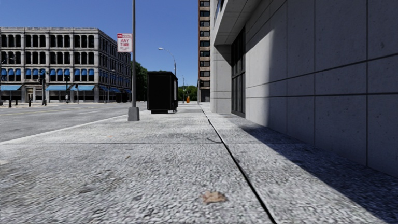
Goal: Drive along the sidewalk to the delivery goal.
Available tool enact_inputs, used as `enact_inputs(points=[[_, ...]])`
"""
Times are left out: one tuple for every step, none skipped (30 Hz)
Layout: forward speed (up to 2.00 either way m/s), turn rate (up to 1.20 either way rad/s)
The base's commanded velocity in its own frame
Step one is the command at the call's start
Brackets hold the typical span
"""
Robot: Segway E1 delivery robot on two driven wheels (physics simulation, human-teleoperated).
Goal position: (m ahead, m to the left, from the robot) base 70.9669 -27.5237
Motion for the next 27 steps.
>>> enact_inputs(points=[[2.0, 0.0], [2.0, 0.0], [2.0, 0.0], [2.0, 0.0], [2.0, 0.0], [2.0, 0.0], [2.0, 0.0], [2.0, 0.0], [2.0, 0.0], [2.0, 0.0], [2.0, 0.0], [2.0, 0.0], [2.0, 0.0], [2.0, 0.0], [2.0, 0.0], [2.0, 0.0], [2.0, 0.0], [2.0, 0.0], [2.0, 0.0], [2.0, 0.0], [2.0, 0.0], [2.0, 0.0], [2.0, 0.0], [2.0, 0.0], [2.0, 0.0], [2.0, 0.0], [2.0, 0.0]])
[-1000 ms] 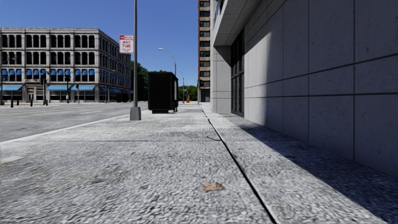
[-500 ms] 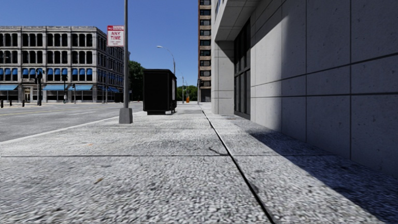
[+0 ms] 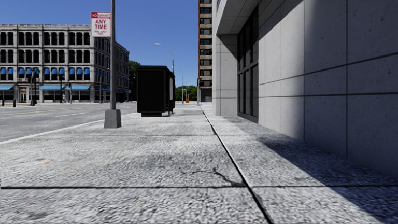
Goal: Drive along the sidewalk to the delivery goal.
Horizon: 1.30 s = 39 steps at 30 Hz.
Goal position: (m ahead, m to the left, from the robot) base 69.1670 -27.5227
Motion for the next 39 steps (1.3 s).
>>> enact_inputs(points=[[2.0, 0.0], [2.0, 0.0], [2.0, 0.0], [2.0, 0.0], [2.0, 0.0], [2.0, 0.0], [2.0, 0.0], [2.0, 0.0], [2.0, 0.0], [2.0, 0.0], [2.0, 0.0], [2.0, 0.0], [2.0, 0.0], [2.0, 0.0], [2.0, 0.0], [2.0, 0.0], [2.0, 0.0], [2.0, 0.0], [2.0, 0.0], [2.0, 0.0], [2.0, 0.0], [2.0, 0.0], [2.0, 0.0], [2.0, 0.0], [2.0, 0.0], [2.0, 0.0], [2.0, 0.0], [2.0, 0.0], [2.0, 0.0], [2.0, 0.0], [2.0, 0.0], [2.0, 0.0], [2.0, 0.0], [2.0, 0.0], [2.0, 0.0], [2.0, 0.0], [2.0, 0.0], [2.0, 0.0], [2.0, 0.0]])
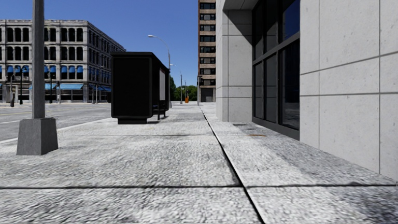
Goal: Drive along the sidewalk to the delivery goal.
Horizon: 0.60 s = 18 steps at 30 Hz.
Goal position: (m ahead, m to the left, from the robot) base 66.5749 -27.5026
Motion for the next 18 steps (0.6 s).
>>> enact_inputs(points=[[2.0, 0.0], [2.0, 0.0], [2.0, 0.0], [2.0, 0.0], [2.0, 0.0], [2.0, 0.0], [2.0, 0.0], [2.0, 0.0], [2.0, 0.0], [2.0, 0.0], [2.0, 0.0], [2.0, 0.0], [2.0, 0.0], [2.0, 0.0], [2.0, 0.0], [2.0, 0.0], [2.0, 0.0], [2.0, 0.0]])
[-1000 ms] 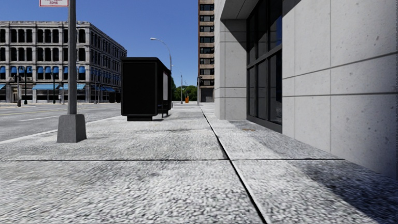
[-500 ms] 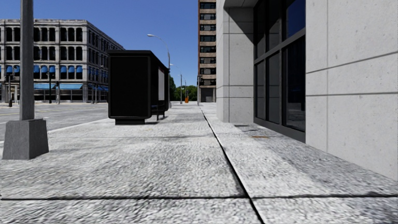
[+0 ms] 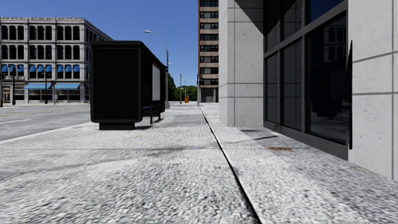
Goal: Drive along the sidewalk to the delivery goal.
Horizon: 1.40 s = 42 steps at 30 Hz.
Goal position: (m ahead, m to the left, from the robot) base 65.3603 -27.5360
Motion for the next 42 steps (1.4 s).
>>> enact_inputs(points=[[2.0, 0.0], [2.0, 0.0], [2.0, 0.0], [2.0, 0.0], [2.0, 0.0], [2.0, 0.0], [2.0, 0.0], [2.0, 0.0], [2.0, 0.0], [2.0, 0.0], [2.0, 0.0], [2.0, 0.0], [2.0, 0.0], [2.0, 0.0], [2.0, 0.0], [2.0, 0.0], [2.0, 0.0], [2.0, 0.0], [2.0, 0.0], [2.0, 0.0], [2.0, 0.0], [2.0, 0.0], [2.0, 0.0], [2.0, 0.0], [2.0, 0.0], [2.0, 0.0], [2.0, 0.0], [2.0, 0.0], [2.0, 0.0], [2.0, 0.0], [2.0, 0.0], [2.0, 0.0], [2.0, 0.0], [2.0, 0.0], [2.0, 0.0], [2.0, 0.0], [2.0, 0.0], [2.0, 0.0], [2.0, 0.0], [2.0, 0.0], [2.0, 0.0], [2.0, 0.0]])
